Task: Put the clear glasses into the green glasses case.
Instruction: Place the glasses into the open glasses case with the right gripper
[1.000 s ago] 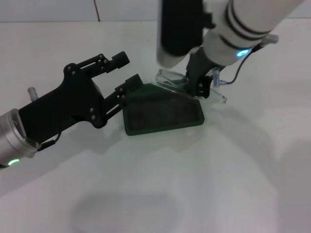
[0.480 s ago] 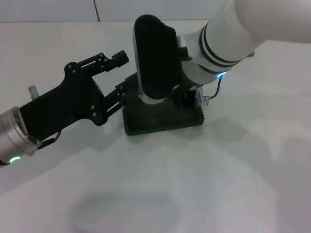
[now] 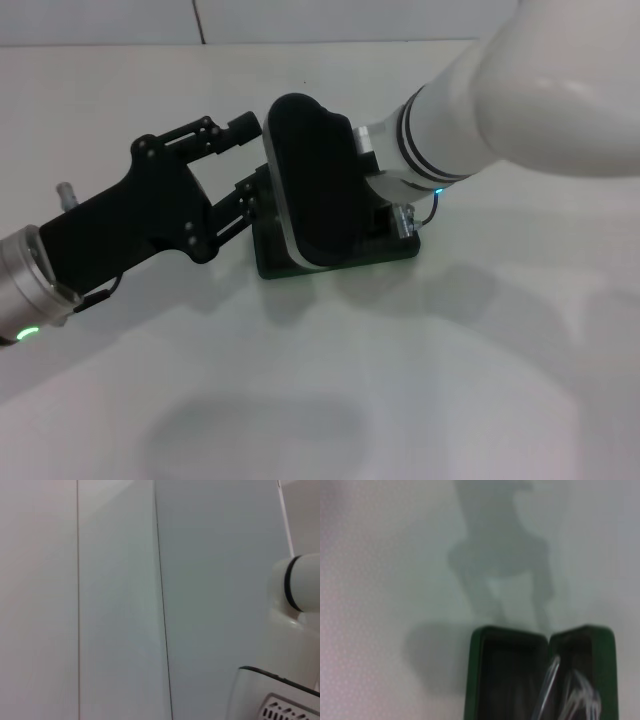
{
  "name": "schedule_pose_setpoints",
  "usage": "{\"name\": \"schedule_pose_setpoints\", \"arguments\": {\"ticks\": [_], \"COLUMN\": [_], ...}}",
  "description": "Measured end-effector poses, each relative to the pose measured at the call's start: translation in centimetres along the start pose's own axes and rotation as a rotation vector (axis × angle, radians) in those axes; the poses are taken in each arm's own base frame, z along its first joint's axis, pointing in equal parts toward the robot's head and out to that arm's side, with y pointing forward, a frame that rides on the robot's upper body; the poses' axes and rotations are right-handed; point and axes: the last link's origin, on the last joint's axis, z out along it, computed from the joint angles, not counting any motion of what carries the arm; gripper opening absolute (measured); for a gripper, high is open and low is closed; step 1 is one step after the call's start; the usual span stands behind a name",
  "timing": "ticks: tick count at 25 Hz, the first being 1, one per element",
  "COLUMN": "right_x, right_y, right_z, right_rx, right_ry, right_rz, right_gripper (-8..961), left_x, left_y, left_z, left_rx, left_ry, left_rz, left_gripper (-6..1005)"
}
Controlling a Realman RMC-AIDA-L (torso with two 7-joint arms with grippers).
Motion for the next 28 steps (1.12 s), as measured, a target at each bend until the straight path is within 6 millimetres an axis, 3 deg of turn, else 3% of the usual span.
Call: {"name": "schedule_pose_setpoints", "arguments": {"ticks": [9,28], "right_x": [0.5,0.4], "right_y": [1.0,1.0], "right_z": [0.6,0.8], "right_rx": [0.016,0.092], "right_ry": [0.008,-0.019], "right_rz": [-0.028,-0.061], "right_gripper": [137,149], "left_x": [1.0,0.8], "left_y": [-2.7,-3.0], "left_z": [-2.5,-2.6], "left_rx": [0.219,0.234], "left_ry": [0.045,0.029], "left_rz": [-0.005,-0.003], "left_gripper": [449,448]}}
